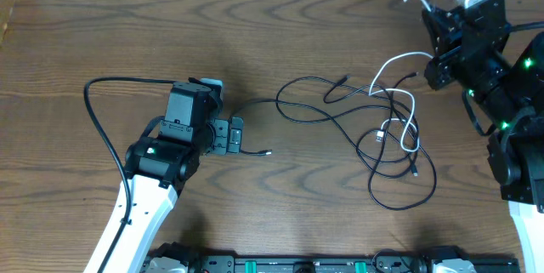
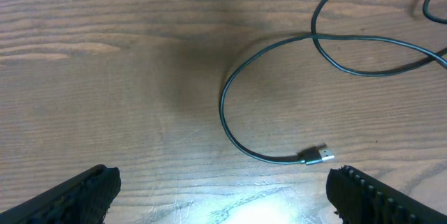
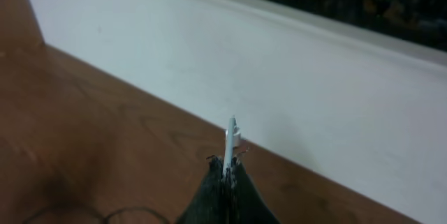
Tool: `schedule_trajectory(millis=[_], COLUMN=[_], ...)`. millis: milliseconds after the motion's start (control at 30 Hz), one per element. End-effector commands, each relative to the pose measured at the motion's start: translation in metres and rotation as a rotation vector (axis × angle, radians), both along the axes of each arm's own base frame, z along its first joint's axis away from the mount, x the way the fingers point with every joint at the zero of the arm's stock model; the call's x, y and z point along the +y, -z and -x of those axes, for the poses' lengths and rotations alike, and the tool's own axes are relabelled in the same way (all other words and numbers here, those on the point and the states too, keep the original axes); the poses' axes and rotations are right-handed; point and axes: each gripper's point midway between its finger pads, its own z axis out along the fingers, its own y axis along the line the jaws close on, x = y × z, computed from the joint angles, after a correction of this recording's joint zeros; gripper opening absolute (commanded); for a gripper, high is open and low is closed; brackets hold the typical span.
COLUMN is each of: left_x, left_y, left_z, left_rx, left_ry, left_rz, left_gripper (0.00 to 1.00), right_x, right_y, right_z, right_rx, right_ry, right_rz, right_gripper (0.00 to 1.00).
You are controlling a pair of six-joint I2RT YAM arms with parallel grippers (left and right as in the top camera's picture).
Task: Untangle cables
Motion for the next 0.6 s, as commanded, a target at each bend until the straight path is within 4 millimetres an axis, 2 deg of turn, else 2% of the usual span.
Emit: schedule_trajectory(millis=[0,133,433,467,567], left_x=[0.004,0.004,0.005,0.004,0.004], left_y=[0.0,0.0,0.0,0.0,0.0], left_z=[-0.002,-0.002,-0.002,-0.002,-0.002], left_rx=[-0.001,-0.001,-0.001,-0.001,-0.001], left_ry=[-0.026,-0.026,-0.026,-0.026,-0.026], left_rz=[-0.007,-0.007,-0.007,-0.007,-0.007], left_gripper=[0.99,0.99,0.99,0.99,0.99], right_x=[0.002,0.013,0.021,0.022,0.028], right_y=[-0.001,0.022,0.1,0.109,0.13], right_z=[0.007,0.019,0.041,0.04,0.035], right_rx=[-0.003,0.084,0.413,0.45,0.539], right_ry=[-0.026,-0.114,-0.215,-0.225,-0.251], right_rz=[0.032,0.064,0.114,0.11,0.099], right_gripper=[0.01,0.01,0.01,0.05,0.35])
